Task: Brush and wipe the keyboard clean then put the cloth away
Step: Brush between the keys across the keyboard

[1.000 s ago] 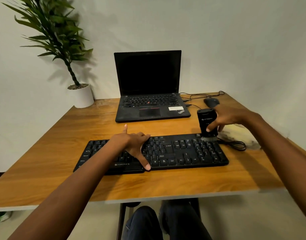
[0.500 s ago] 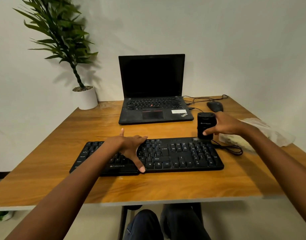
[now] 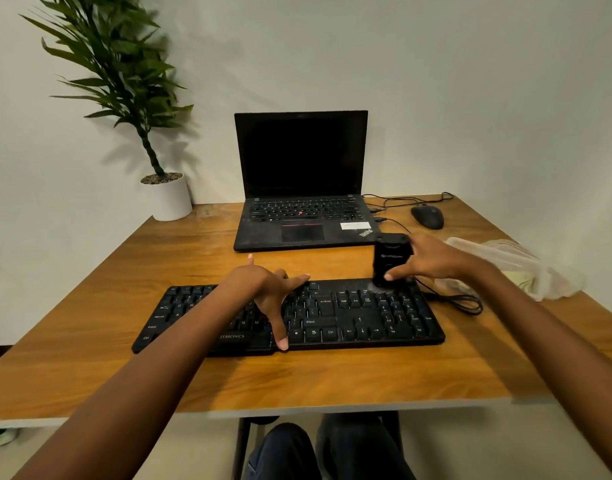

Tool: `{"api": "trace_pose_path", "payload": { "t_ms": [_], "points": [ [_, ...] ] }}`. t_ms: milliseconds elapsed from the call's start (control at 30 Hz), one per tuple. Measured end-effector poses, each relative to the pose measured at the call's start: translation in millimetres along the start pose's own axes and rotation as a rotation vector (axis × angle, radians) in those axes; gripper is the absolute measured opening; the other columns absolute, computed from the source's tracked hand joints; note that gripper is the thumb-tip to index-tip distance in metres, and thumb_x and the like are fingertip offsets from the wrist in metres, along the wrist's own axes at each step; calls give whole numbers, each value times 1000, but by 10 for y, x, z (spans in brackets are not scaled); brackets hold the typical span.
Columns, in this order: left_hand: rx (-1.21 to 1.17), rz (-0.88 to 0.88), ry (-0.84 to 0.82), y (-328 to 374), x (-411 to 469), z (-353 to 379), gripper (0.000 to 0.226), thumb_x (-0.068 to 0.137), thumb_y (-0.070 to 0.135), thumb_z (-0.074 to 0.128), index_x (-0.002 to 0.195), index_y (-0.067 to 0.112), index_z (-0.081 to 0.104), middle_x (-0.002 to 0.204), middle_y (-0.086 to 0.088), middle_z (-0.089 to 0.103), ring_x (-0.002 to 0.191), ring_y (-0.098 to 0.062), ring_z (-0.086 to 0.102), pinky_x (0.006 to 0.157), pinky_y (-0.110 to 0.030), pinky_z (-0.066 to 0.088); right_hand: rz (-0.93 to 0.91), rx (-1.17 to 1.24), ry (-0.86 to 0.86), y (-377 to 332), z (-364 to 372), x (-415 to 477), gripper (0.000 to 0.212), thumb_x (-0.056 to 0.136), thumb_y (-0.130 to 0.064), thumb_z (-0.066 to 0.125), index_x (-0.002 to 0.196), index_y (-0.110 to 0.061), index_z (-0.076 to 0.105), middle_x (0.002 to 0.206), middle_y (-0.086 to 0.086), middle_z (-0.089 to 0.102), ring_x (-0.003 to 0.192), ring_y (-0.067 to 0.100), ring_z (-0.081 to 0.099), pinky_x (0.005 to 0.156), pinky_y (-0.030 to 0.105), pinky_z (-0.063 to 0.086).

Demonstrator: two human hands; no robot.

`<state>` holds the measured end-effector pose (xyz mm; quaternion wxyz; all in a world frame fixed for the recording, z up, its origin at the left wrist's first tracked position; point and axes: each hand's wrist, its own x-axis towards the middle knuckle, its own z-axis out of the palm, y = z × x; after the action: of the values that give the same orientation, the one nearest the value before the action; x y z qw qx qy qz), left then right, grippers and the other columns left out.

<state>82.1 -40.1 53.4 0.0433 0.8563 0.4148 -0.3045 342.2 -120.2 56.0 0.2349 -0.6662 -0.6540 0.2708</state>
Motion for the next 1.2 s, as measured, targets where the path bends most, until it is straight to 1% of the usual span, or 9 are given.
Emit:
{"api": "trace_pose_path", "payload": {
  "t_ms": [133,267,367,500,700,833,967,1100,1200],
  "points": [
    [28,10,27,14,3,10,131,61,62,75,144,37,-23,158,-4,6,146,-31,5,104,-68,-16,120,-206,-34,117,-361,-137,46,71,-12,78,108,-9,51,99,7,62,88,21,59,71,25,48],
    [25,5,38,9,4,19,131,61,63,74,143,36,-24,159,-3,3,146,-31,4,99,-67,-21,4,-78,3,-209,-157,-59,42,74,-14,76,108,-15,52,90,-6,60,81,6,57,63,12,44],
    [5,-3,32,-9,6,29,131,61,64,74,143,37,-25,159,-1,1,146,-31,4,100,-66,-21,-120,28,-12,-403,233,49,45,73,-18,78,110,-18,54,99,-10,62,92,5,59,71,9,43],
    [7,-1,33,-16,4,26,131,61,65,73,144,36,-24,159,-1,1,146,-31,4,100,-66,-21,-99,2,-96,-262,259,30,46,73,-14,77,112,-16,52,103,-6,61,96,10,58,71,10,43],
    [-20,15,43,-13,19,41,131,61,64,74,144,36,-24,159,0,1,146,-31,3,101,-67,-20,116,-231,-184,-50,-320,-271,36,72,-12,77,95,-17,50,88,-4,57,78,8,55,60,14,43],
    [-25,7,32,39,8,12,130,63,61,74,145,34,-23,159,0,0,146,-31,2,102,-66,-19,26,-449,-220,-447,-183,-84,30,71,-19,78,83,-25,51,83,-5,60,83,18,59,66,22,46],
    [-19,-12,18,70,-3,-13,130,63,61,74,145,34,-23,159,0,1,146,-31,3,103,-65,-17,-128,-135,-113,-513,256,1,47,72,-21,78,112,-15,54,104,-5,61,96,11,58,81,18,46],
    [-33,1,22,28,8,3,129,64,61,73,145,32,-22,159,2,0,146,-29,2,102,-66,-19,-15,-57,-144,-182,45,-258,41,73,-13,77,102,-23,48,94,-10,59,91,5,57,68,7,41],
    [-39,4,19,23,16,0,128,64,61,74,145,33,-22,159,2,0,146,-30,1,102,-65,-20,94,-193,-138,-14,-284,-443,39,71,-16,78,94,-23,47,89,-10,55,85,6,55,63,12,40]
  ]
}}
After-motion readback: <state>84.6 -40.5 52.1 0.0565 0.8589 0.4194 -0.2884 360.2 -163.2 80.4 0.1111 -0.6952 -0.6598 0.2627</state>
